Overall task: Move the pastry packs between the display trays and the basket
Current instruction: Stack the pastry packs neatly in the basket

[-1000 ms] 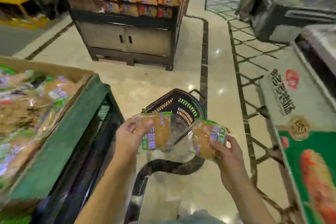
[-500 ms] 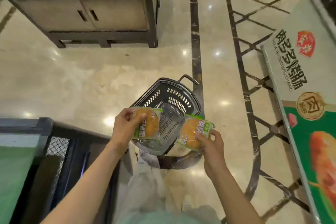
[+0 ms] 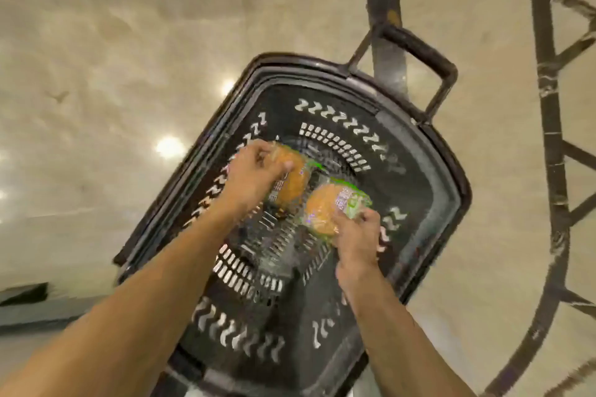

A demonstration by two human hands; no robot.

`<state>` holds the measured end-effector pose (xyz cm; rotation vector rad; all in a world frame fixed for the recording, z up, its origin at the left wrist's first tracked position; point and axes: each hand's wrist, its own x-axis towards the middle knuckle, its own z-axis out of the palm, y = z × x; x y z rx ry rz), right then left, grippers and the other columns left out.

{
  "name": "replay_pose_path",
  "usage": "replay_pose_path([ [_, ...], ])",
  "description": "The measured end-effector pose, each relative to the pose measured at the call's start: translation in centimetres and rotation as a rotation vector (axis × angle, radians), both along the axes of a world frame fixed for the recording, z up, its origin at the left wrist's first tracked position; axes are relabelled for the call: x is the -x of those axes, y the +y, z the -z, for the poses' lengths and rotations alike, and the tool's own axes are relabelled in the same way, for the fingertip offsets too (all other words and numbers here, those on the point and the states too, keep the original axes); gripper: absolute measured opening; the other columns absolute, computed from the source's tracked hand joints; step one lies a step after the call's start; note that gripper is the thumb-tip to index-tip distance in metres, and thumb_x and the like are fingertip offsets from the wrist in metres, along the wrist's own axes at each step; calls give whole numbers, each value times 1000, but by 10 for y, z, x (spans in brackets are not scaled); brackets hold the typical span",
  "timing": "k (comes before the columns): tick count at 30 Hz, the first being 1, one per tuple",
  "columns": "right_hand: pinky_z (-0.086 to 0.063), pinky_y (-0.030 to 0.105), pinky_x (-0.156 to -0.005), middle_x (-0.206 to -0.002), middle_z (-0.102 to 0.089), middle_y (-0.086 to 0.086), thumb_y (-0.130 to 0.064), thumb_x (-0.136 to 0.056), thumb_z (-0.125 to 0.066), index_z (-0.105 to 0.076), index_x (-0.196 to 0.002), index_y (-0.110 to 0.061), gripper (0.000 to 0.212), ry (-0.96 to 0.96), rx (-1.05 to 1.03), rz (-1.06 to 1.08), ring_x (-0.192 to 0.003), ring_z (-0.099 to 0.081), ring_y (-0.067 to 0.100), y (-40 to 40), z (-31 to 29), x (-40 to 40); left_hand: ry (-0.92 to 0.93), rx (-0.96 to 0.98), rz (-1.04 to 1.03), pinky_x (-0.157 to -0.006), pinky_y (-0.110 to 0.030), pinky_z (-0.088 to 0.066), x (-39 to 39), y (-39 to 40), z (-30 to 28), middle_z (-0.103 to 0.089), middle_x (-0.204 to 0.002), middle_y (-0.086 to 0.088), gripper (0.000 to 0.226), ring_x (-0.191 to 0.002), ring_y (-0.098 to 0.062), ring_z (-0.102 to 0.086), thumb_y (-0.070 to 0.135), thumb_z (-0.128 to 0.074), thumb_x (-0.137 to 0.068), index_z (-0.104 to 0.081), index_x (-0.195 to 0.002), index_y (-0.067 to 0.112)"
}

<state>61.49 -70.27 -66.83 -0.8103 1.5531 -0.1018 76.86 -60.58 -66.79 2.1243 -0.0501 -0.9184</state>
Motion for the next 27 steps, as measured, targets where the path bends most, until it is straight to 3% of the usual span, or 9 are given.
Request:
replay_pose_path([
  [5, -47, 24, -65, -86, -51, 0, 18, -86, -63, -39, -112, -13, 47, 99, 63, 244, -68, -51, 11, -19, 152, -25, 38, -157, 63, -94, -33, -51, -18, -33, 144, -67, -111, 2, 52, -108, -18, -63, 49, -83, -75, -67, -115, 21],
  [10, -53, 39, -83, -105, -63, 13, 12, -85, -68, -50, -114, -13, 42, 163, 81, 138, -94, -61, 26, -37, 203, -23, 138, -195, 269, -63, -14, -41, -32, -23, 196, -58, -91, 13, 34, -85, -7, -58, 34, -78, -86, -55, -108, 23],
  [13, -54, 42, -96, -116, -65, 10, 2, -87, -73, -46, -120, -19, 48, 173, 60, 12, -103, -65, 26, -52, 207, -24, 158, -136, 331, -76, -28, -49, -33, -13, 198, -65, -100, -1, 47, -92, -20, -62, 47, -81, -77, -56, -106, 21],
  [15, -55, 46, -97, -111, -66, 7, -1, -88, -73, -46, -112, -24, 43, 172, 14, -88, -103, -66, 25, -60, 202, -29, 156, -129, 267, -87, -35, -52, -29, -7, 193, -66, -106, -2, 45, -98, -21, -64, 63, -77, -67, -59, -98, 37],
  [17, -56, 47, -94, -100, -65, 2, 0, -88, -72, -48, -101, -26, 38, 191, 19, -217, -99, -66, 25, -67, 199, -35, 159, -163, 195, -89, -32, -53, -22, 5, 190, -64, -110, 0, 31, -101, -17, -63, 61, -78, -74, -62, -96, 47],
  [21, -57, 44, -84, -100, -66, 4, 4, -85, -69, -49, -115, -19, 43, 162, 56, -481, -96, -64, 24, -74, 197, -68, 305, -149, -114, -78, -22, -56, -3, 41, 191, -66, -129, -1, 47, -114, -17, -65, 55, -72, -87, -61, -126, 30],
  [24, -56, 44, -91, -111, -67, 8, 1, -83, -73, -46, -113, -22, 47, 151, 69, -645, -101, -64, 23, -70, 199, -93, 239, -98, -323, -86, -28, -59, 2, 49, 184, -74, -97, 15, 13, -94, 2, -70, 42, -74, -90, -68, -94, 31],
  [26, -55, 42, -93, -113, -64, 6, -2, -82, -75, -46, -116, -24, 50, 120, 60, -715, -103, -63, 22, -65, 199, -101, 274, -67, -466, -103, -31, -51, 0, 43, 179, -72, -106, 7, 13, -108, -6, -67, 30, -69, -95, -59, -88, 28],
  [27, -55, 42, -94, -116, -63, 7, -4, -82, -76, -46, -120, -24, 52, 114, 53, -754, -105, -63, 23, -61, 201, -102, 241, -80, -516, -108, -41, -47, 3, 43, 182, -68, -120, 1, 17, -118, -17, -64, 39, -72, -91, -57, -96, 32],
])
